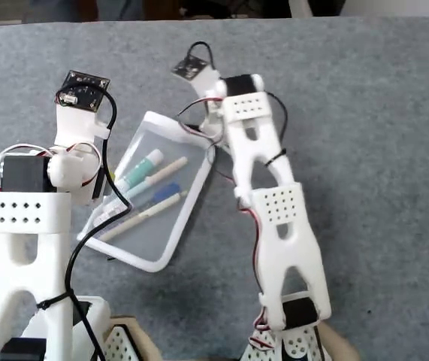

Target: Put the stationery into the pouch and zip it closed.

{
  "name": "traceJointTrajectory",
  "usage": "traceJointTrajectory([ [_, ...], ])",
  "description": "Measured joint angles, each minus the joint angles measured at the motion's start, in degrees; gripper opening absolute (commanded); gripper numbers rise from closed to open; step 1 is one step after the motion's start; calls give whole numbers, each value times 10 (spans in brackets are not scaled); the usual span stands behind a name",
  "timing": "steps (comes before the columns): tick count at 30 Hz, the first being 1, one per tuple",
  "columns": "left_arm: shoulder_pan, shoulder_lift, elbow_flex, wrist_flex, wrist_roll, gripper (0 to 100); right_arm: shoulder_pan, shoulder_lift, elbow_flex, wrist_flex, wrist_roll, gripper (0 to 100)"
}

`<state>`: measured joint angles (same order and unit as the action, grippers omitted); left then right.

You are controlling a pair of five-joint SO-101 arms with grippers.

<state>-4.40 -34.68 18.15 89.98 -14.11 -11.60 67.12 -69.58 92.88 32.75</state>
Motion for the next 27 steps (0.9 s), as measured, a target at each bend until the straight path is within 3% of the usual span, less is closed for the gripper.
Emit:
traceJointTrajectory([
  [4,0,0,0,0,0,163,53,4,-27,66,1,12],
  [13,0,0,0,0,0,163,163,-21,40,76,1,15],
  [16,0,0,0,0,0,163,171,-42,73,76,6,37],
  [22,0,0,0,0,0,163,168,-70,97,76,31,197],
  [27,0,0,0,0,0,163,134,-105,126,77,33,211],
])
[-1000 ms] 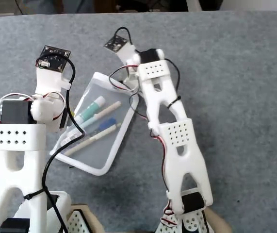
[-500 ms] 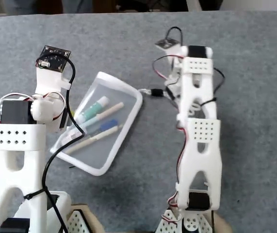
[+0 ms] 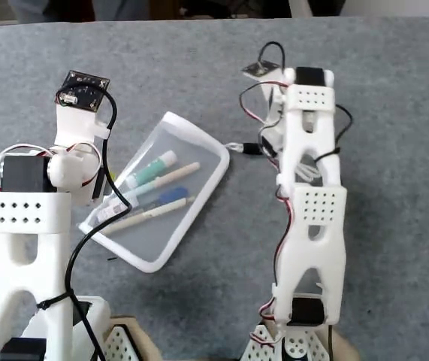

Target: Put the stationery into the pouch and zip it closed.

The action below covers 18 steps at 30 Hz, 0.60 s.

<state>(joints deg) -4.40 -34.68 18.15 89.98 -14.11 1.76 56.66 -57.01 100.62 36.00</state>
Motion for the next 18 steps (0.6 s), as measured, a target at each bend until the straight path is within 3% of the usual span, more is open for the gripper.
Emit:
traceJointTrajectory([
  [9,0,0,0,0,0,163,-52,-76,116,-12,54,212],
  [18,0,0,0,0,0,163,-88,-78,74,-4,73,211],
])
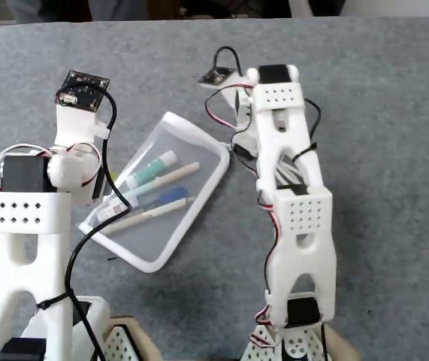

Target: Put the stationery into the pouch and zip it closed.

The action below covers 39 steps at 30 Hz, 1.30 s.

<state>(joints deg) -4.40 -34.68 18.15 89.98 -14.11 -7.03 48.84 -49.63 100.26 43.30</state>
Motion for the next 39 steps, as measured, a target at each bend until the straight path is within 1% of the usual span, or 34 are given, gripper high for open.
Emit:
traceJointTrajectory([
  [4,0,0,0,0,0,163,-4,0,-17,1,12,211],
  [11,0,0,0,0,0,163,-7,0,10,0,24,212],
  [17,0,0,0,0,0,163,-18,2,13,-36,24,212],
  [24,0,0,0,0,0,163,-22,69,13,-90,27,209],
  [31,0,0,0,0,0,163,-21,114,-50,-82,42,204],
  [33,0,0,0,0,0,163,-21,131,-77,-73,42,161],
  [37,0,0,0,0,0,163,-18,164,-135,-69,42,11],
  [39,0,0,0,0,0,163,-17,180,-162,-70,42,29],
])
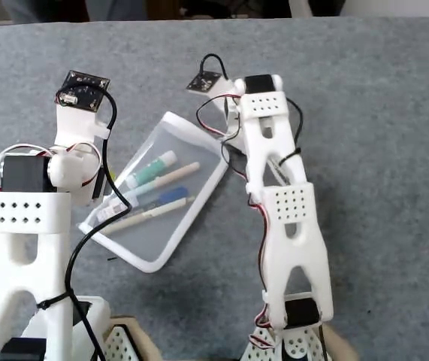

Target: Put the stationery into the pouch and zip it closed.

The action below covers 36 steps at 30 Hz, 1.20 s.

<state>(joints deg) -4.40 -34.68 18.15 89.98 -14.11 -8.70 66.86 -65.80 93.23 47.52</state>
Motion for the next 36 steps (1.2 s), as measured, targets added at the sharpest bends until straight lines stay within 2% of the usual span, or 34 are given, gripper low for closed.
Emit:
traceJointTrajectory([
  [10,0,0,0,0,0,163,-4,31,-144,33,0,12],
  [15,0,0,5,0,0,163,-7,31,-256,71,-58,12],
  [20,0,0,23,0,0,163,-7,15,-265,76,-101,12],
  [28,0,0,25,0,0,163,-7,-118,-265,78,-110,12],
  [36,0,0,21,0,-18,166,-7,-310,-254,79,-111,12],
])
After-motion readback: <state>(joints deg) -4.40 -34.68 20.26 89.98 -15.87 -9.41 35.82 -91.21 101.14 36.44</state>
